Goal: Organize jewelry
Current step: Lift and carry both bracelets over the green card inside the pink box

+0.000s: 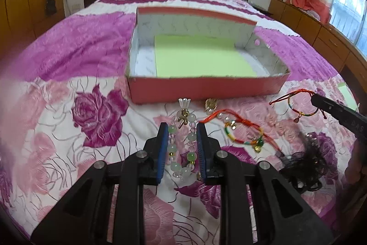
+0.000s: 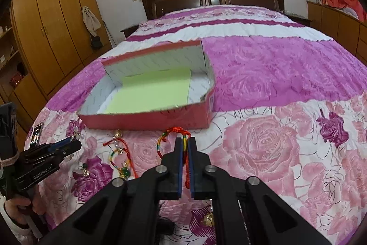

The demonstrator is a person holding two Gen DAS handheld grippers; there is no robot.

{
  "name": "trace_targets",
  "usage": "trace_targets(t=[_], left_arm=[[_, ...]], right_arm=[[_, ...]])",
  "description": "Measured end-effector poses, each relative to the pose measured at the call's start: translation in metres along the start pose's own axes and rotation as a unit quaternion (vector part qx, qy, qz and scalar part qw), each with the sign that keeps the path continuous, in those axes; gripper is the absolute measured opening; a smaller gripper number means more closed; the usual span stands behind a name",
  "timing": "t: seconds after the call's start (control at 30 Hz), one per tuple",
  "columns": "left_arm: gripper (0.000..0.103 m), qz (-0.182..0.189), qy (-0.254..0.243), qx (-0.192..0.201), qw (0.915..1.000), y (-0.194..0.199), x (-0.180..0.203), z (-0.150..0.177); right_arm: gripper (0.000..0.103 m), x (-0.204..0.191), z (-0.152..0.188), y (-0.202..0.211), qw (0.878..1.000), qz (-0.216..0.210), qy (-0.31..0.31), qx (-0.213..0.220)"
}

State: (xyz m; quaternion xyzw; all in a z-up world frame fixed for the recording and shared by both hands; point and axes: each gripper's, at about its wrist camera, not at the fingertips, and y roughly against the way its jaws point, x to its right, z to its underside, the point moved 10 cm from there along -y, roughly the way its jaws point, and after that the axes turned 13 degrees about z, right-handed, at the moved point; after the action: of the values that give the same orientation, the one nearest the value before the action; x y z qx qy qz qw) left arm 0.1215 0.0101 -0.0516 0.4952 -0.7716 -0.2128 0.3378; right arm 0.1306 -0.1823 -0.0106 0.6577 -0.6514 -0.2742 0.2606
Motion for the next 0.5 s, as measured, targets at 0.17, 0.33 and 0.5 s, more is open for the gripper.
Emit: trace_targets(t=[0.17, 0.33, 0.5], left_arm=[[0.016, -0.001, -0.009, 0.022, 0.9997, 0.012, 0.002, -0.015], [0.016, -0.004, -0.016, 0.043, 0.9989, 0.019, 0.0, -0.036], [0.016, -0.009, -0.027, 0.062, 0.9977, 0.023, -0.001, -0.06]], right_arm=[[0.005, -0.007, -0.016, 0.014, 1.0, -0.002, 0.01, 0.023], [0.005, -0.015, -0.038, 0.023, 0.999, -0.007, 0.023, 0.046], [0.005, -0.025, -0.062, 0.025, 0.997, -0.012, 0.032, 0.063]])
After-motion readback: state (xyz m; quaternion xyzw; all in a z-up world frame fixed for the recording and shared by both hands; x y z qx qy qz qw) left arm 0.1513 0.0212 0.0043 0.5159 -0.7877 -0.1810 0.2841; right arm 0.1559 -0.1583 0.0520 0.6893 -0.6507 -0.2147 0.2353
